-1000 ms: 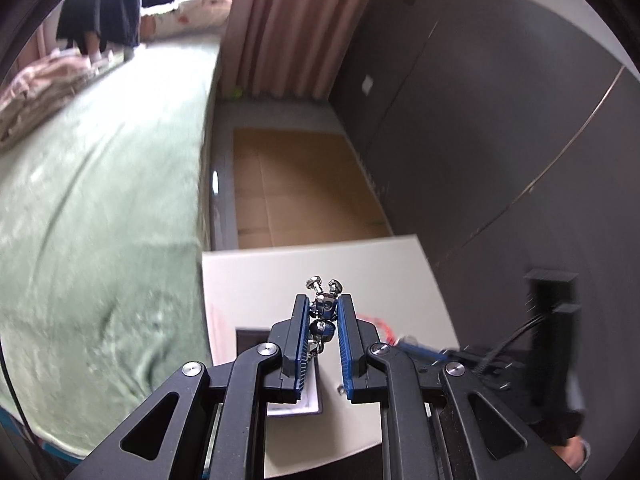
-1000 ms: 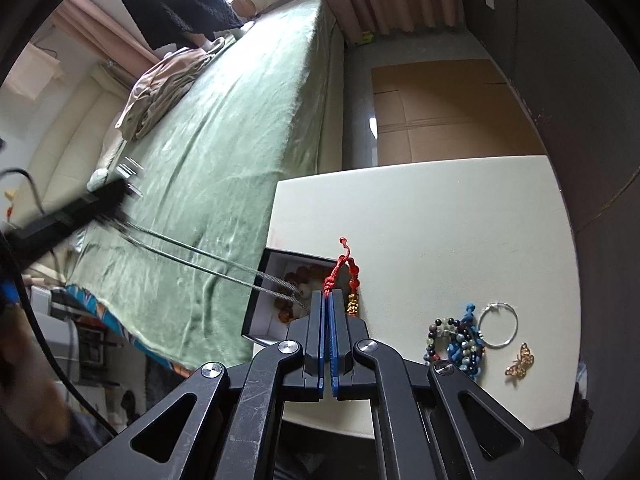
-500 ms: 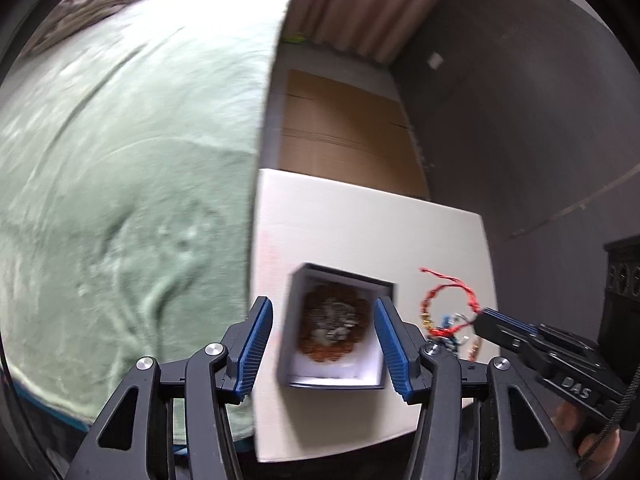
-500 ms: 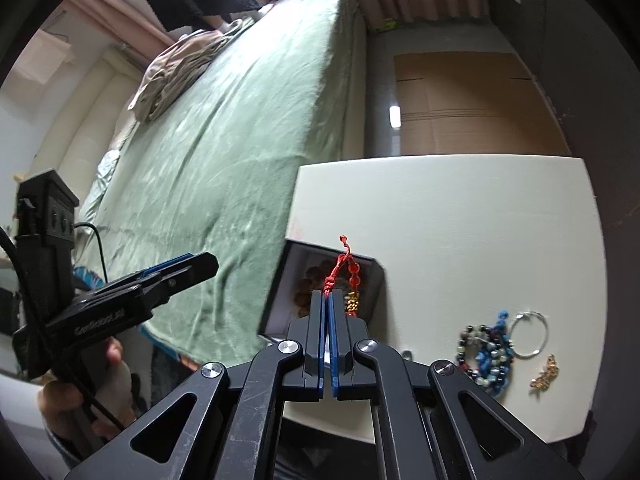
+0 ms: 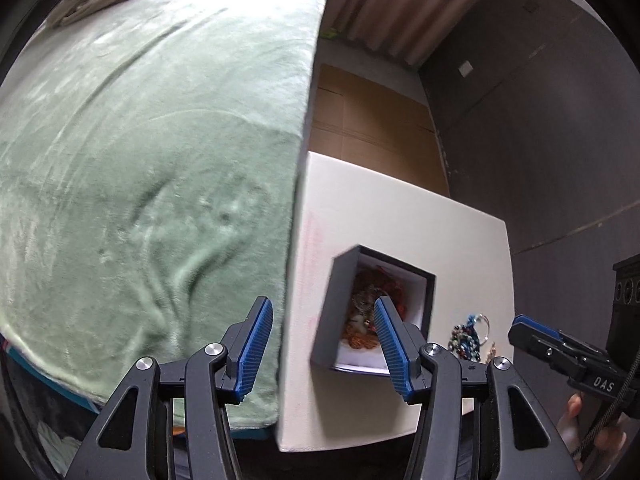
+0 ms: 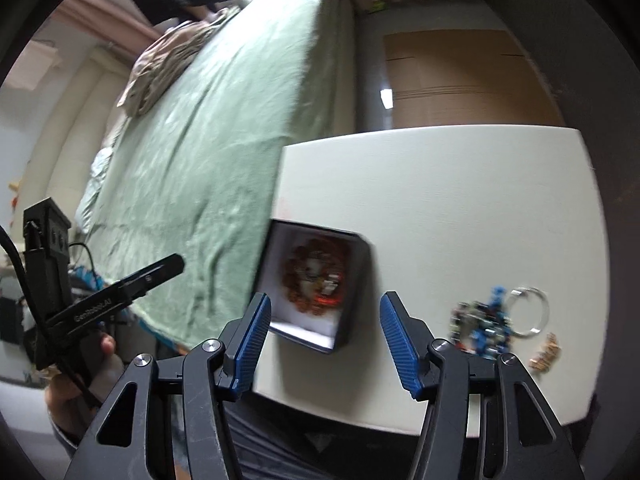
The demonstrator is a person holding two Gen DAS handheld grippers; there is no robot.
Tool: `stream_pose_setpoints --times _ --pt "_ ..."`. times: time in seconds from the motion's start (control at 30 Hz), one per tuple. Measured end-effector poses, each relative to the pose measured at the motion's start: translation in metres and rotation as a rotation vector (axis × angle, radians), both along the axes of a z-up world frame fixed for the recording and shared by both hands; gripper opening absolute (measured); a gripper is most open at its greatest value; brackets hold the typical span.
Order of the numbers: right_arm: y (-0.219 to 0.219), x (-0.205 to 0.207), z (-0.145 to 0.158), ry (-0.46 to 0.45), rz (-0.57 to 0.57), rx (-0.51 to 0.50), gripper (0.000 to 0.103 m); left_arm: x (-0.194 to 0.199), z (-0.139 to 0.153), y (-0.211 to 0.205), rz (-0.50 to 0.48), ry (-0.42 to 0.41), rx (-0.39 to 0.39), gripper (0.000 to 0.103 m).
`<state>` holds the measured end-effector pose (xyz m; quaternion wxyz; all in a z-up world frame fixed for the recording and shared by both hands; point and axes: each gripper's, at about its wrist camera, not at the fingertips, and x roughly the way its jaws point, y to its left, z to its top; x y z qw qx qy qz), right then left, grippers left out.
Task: Organize jewelry
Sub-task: 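Grasp the dark bead bracelet with the left gripper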
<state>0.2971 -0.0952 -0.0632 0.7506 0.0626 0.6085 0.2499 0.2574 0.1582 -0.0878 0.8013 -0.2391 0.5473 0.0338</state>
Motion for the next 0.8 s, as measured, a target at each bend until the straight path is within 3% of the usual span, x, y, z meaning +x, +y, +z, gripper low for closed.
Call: stream_pose_setpoints --times 0.33,0.8 --pt "-0.082 -0.015 -0.018 0.031 -0.148 -0.033 0.057 0.006 -0.007 -0.069 -0.146 0.011 -0.004 0.054" --pt "-0.163 -0.034 -0.04 0.051 -0.281 -0.051 0.057 0.021 -0.024 -0.152 -0.288 0.039 -0.024 0.054"
